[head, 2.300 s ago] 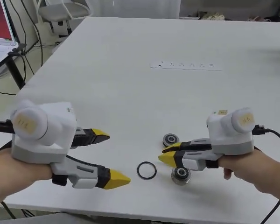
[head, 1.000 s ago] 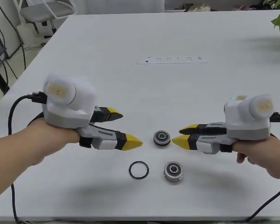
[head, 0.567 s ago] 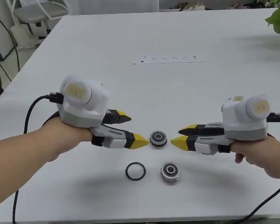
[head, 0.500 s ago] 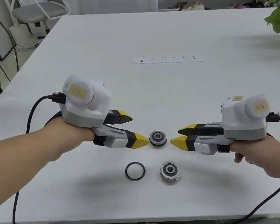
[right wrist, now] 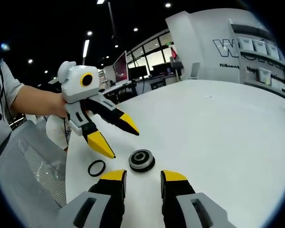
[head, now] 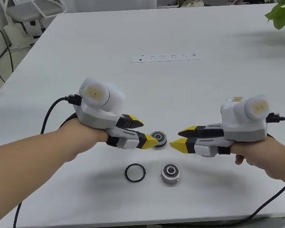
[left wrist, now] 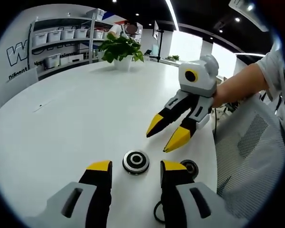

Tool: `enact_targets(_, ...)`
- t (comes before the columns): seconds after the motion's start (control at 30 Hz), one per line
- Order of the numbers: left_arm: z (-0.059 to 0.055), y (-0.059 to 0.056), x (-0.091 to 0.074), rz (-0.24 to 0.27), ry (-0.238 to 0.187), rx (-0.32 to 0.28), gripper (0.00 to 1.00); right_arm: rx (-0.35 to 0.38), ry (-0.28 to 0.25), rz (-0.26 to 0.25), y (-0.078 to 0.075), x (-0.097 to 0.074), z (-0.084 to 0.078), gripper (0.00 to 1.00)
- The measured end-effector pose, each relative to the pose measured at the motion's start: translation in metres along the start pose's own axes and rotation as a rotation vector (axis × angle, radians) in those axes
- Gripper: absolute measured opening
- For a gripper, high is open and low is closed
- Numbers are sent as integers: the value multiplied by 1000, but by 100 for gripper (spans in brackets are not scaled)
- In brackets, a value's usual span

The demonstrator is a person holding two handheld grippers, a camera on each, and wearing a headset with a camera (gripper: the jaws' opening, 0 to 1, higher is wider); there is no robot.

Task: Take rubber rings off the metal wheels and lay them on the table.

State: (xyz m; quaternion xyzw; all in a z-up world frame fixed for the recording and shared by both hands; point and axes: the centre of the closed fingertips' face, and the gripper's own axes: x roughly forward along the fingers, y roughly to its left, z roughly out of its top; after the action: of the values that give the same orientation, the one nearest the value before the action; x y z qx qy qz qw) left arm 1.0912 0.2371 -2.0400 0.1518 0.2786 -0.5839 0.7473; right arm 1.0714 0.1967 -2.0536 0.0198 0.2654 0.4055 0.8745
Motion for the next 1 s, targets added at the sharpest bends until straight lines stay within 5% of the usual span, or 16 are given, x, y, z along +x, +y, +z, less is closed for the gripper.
enact_targets(0.73,-6,-5,25,-31,48,48,17,3,9,1,-3,0,-6,26)
enact_targets(1.0,-9,-1,26,1,57,103,11,2,13,2,-4,1,-7,26)
